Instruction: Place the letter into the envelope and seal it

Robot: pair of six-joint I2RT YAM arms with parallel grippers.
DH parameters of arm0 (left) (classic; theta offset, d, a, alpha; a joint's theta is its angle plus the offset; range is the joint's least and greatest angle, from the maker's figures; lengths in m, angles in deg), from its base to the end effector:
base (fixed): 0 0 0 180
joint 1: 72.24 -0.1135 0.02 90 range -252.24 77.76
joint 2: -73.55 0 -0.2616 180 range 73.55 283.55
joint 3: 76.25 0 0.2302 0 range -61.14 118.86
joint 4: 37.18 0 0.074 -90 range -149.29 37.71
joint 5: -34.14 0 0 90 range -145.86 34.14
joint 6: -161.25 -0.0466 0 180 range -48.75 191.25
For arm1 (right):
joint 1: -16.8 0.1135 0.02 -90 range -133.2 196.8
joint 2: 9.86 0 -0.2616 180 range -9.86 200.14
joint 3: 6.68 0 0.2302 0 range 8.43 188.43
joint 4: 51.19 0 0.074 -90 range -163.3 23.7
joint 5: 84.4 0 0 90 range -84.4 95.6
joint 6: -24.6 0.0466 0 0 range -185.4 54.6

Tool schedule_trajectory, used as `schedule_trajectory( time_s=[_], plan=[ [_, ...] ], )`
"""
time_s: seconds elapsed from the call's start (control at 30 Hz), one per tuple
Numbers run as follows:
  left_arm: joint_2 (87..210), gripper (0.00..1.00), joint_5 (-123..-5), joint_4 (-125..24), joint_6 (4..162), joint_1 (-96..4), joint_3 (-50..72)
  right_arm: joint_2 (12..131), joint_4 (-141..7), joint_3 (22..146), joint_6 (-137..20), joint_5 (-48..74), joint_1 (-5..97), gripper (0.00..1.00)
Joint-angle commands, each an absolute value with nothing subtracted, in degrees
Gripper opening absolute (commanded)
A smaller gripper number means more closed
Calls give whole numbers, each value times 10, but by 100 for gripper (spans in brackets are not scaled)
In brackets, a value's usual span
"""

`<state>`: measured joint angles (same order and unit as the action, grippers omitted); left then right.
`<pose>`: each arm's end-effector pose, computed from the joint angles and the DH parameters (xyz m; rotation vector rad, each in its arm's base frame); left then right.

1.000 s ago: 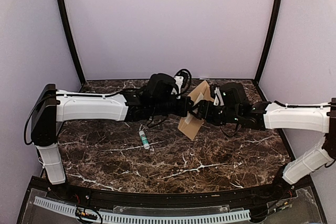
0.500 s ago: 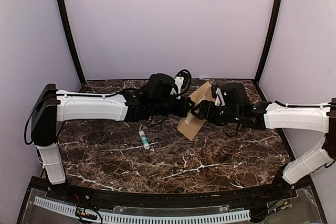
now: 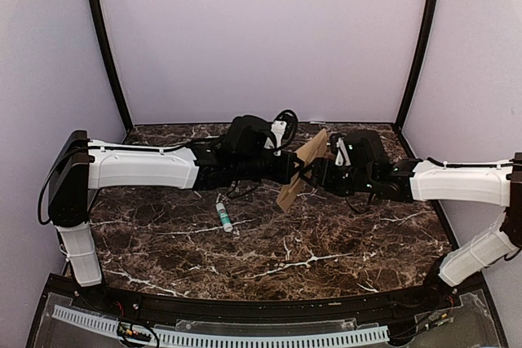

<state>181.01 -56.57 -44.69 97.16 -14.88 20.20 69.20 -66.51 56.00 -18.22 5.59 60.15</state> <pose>0.2362 -0.3698 0.2808 0.5567 1.9441 -0.9762 0.2137 0.2017 0.2421 0.0760 2.2687 0.8992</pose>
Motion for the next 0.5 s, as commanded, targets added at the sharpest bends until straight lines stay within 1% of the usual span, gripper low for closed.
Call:
schedule_trajectory(
  time_s=[0.0,0.33,0.47],
  plan=[
    [1770,0,-618,-422,979,-138,192,694,-638,553,-184,36,591,68],
    [1768,0,-630,-412,981,-138,190,693,-608,540,-191,54,591,67],
    [1767,0,-623,-414,983,-138,191,666,-573,522,-208,91,590,69]
  ],
)
